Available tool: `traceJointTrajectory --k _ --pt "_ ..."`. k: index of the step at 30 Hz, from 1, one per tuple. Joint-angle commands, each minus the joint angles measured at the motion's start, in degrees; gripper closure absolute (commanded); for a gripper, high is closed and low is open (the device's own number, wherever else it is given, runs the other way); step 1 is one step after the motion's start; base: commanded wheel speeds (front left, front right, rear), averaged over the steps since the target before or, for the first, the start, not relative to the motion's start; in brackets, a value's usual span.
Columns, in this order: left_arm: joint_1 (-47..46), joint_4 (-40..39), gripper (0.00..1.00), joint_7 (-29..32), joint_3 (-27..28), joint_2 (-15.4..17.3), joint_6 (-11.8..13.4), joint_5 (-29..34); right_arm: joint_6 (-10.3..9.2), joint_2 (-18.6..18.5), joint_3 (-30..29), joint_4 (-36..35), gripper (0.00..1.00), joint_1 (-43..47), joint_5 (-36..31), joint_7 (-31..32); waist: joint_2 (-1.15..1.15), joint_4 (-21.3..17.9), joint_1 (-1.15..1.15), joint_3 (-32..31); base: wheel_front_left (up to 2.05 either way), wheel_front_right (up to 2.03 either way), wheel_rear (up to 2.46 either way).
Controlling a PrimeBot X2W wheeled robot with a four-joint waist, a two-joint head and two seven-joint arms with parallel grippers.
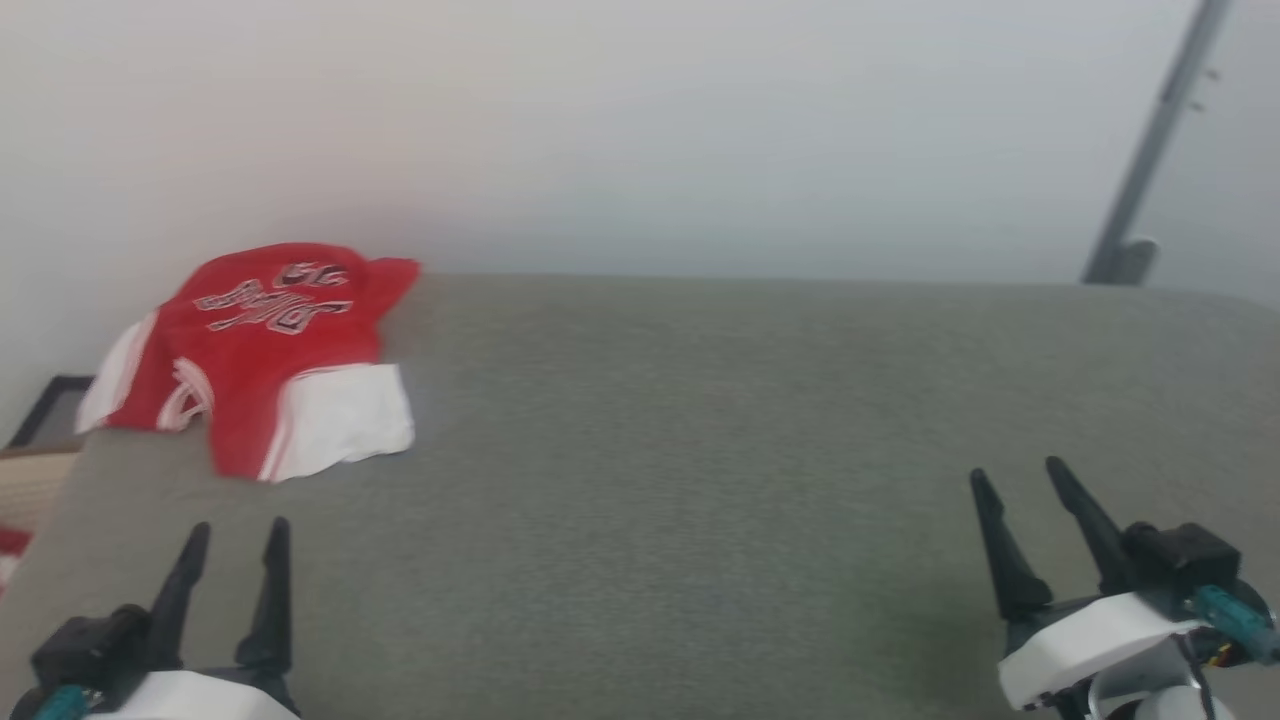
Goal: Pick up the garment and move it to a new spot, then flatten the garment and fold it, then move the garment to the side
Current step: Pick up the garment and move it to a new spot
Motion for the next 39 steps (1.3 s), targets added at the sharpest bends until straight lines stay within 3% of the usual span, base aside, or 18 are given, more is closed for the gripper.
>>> traceJointTrajectory --k 1,11,19,29,39 --pt "-0.26 0.07 0.0 0.24 0.6 0.45 0.55 -0.41 0.0 0.22 0.65 0.11 0.0 -0.08 0.14 0.3 0.0 2.85 0.0 -0.91 0.0 0.0 0.0" --pt "-0.04 -2.11 0.0 2.43 2.01 1.66 2.85 -0.75 -0.01 1.01 6.63 1.62 0.0 -2.7 1.47 0.43 0.0 12.51 0.0 -2.78 0.0 0.0 0.0" --pt "1.08 -4.61 0.0 4.3 2.17 2.21 3.77 -1.28 -0.01 1.84 8.89 3.12 0.0 -3.71 2.41 -0.31 0.0 17.75 0.0 -3.26 0.0 0.0 0.0" --pt "-0.9 -5.63 0.0 6.58 2.7 2.93 3.69 -3.4 -0.01 1.15 8.64 3.72 0.0 -4.59 2.72 -0.67 0.0 18.39 0.0 -1.85 0.0 0.0 0.0" --pt "-13.12 -1.15 0.0 13.17 0.36 6.81 0.75 -7.18 -0.01 -1.13 7.36 -0.88 0.0 -7.03 0.67 2.0 0.0 12.46 0.0 5.26 0.0 0.0 0.0"
